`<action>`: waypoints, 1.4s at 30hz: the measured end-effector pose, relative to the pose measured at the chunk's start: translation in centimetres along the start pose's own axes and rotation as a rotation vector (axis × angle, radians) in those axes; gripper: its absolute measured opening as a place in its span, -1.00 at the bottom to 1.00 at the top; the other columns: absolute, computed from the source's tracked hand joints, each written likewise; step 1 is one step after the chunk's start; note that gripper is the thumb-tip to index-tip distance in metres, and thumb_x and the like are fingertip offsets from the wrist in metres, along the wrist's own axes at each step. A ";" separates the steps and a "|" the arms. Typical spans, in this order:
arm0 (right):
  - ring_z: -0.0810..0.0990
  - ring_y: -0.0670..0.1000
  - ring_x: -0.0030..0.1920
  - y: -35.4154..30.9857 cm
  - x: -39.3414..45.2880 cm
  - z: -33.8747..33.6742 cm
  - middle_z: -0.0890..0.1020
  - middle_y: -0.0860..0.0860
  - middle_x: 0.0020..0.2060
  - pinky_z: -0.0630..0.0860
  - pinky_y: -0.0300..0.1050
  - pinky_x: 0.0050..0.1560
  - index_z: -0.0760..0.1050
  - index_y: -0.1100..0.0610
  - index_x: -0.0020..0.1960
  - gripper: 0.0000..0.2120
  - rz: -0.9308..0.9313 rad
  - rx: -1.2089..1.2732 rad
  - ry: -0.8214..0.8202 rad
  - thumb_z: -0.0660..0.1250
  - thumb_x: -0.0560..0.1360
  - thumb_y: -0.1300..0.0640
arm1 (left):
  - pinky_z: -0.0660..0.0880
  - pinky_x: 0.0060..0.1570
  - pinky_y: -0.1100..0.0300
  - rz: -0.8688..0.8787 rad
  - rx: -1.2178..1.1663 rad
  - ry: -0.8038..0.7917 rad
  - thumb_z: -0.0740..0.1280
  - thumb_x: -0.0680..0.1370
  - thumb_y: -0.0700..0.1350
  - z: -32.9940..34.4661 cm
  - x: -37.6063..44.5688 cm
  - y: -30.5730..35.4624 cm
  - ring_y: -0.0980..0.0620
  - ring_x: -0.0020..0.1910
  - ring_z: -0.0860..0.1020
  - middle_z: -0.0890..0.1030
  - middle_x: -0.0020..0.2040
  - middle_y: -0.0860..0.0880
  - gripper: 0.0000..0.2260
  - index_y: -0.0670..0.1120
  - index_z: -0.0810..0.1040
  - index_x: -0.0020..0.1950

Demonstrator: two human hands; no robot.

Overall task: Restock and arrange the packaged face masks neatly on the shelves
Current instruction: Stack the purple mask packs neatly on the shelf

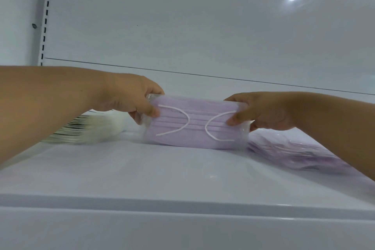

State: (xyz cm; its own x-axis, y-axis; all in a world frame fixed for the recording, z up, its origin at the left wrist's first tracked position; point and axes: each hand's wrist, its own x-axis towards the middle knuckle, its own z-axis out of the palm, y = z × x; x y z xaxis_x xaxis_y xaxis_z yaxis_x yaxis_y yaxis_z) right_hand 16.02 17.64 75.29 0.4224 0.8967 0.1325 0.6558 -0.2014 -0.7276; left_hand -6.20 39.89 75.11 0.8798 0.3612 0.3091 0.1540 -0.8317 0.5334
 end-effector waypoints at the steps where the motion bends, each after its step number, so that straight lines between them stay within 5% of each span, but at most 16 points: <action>1: 0.65 0.11 0.10 -0.1 0.0 0.2 0.67 0.10 0.10 0.53 0.09 0.22 0.54 0.14 0.26 -0.54 -0.011 0.033 -0.017 0.51 0.40 0.32 | 0.58 -0.28 0.24 0.003 -0.008 0.003 0.47 0.50 -0.29 0.0 0.1 0.0 -0.07 -0.22 0.64 0.71 -0.16 -0.09 -0.83 -0.09 0.64 0.05; 6: 0.62 0.08 -0.01 -0.3 0.1 0.4 0.65 0.12 -0.03 0.53 0.00 0.12 0.58 0.27 0.16 -0.67 -0.060 0.074 0.022 0.45 0.40 0.34 | 0.59 -0.24 0.19 0.003 -0.078 0.019 0.48 0.45 -0.39 -0.5 0.0 -0.2 -0.10 -0.14 0.68 0.71 -0.04 -0.13 -0.73 -0.10 0.65 0.05; 11: 0.67 0.07 -0.18 -0.2 -0.2 0.0 0.68 0.12 -0.20 0.60 -0.08 -0.06 0.61 0.19 -0.19 -0.93 -0.050 0.178 -0.046 0.46 0.34 0.29 | 0.59 -0.30 0.20 -0.017 -0.158 0.012 0.47 0.42 -0.45 -0.6 -0.3 -0.3 -0.09 -0.17 0.66 0.68 -0.09 -0.13 -0.69 -0.15 0.61 0.07; 13: 0.65 0.08 -0.23 -0.1 0.0 -0.1 0.65 0.12 -0.24 0.62 -0.09 -0.14 0.55 0.16 -0.23 -0.86 -0.076 0.236 -0.024 0.46 0.31 0.34 | 0.60 -0.28 0.18 -0.019 -0.175 0.004 0.46 0.43 -0.44 -0.5 -0.3 -0.3 -0.10 -0.15 0.66 0.68 -0.07 -0.15 -0.70 -0.16 0.60 0.09; 16: 0.63 0.10 -0.21 0.0 0.4 0.0 0.62 0.14 -0.21 0.65 -0.05 -0.09 0.49 0.15 -0.11 -0.71 -0.091 0.302 0.038 0.49 0.26 0.37 | 0.62 -0.25 0.12 -0.032 -0.160 0.008 0.47 0.43 -0.42 -0.5 -0.5 -0.4 -0.13 -0.16 0.64 0.67 -0.08 -0.17 -0.72 -0.16 0.60 0.07; 22: 0.66 0.18 -0.05 0.4 -0.7 0.2 0.68 0.17 -0.04 0.59 0.09 0.09 0.58 0.20 0.06 -0.72 -0.002 0.183 -0.180 0.43 0.37 0.36 | 0.62 -0.26 0.10 -0.059 -0.109 0.052 0.50 0.43 -0.38 -0.1 -0.4 -0.5 -0.13 -0.25 0.64 0.67 -0.17 -0.12 -0.75 -0.13 0.60 0.02; 29: 0.69 0.17 -0.20 0.6 0.2 0.1 0.69 0.21 -0.18 0.63 0.04 -0.05 0.54 0.32 0.02 -0.90 -0.071 0.227 0.076 0.28 0.54 0.41 | 0.65 -0.15 0.02 -0.103 -0.094 0.130 0.53 0.42 -0.36 -0.4 -0.4 -0.9 -0.19 -0.27 0.67 0.66 -0.11 -0.20 -0.67 -0.09 0.57 0.09; 34: 0.66 0.21 -0.04 0.8 0.0 0.1 0.69 0.28 -0.02 0.58 0.14 0.20 0.56 0.44 0.11 -0.82 -0.015 0.065 0.060 0.34 0.52 0.42 | 0.62 -0.20 0.10 -0.086 -0.004 0.154 0.53 0.42 -0.37 -0.3 -0.2 -0.9 -0.14 -0.27 0.68 0.64 -0.13 -0.13 -0.72 -0.09 0.59 0.01; 42: 0.64 0.19 -0.10 1.1 -0.1 0.6 0.67 0.24 -0.07 0.58 0.15 0.19 0.60 0.32 0.03 -0.85 0.015 0.069 -0.003 0.31 0.53 0.45 | 0.62 -0.26 0.18 -0.127 -0.147 0.037 0.36 0.45 -0.55 -0.2 -0.9 -0.8 -0.06 -0.26 0.67 0.64 -0.12 -0.16 -0.67 -0.18 0.55 0.06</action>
State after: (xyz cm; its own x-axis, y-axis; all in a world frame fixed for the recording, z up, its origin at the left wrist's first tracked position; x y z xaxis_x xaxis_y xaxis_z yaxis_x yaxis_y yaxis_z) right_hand 16.32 17.61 74.04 0.4300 0.8948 0.1197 0.6048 -0.1870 -0.7741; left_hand -7.19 40.27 74.57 0.8401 0.4766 0.2590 0.1928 -0.7087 0.6786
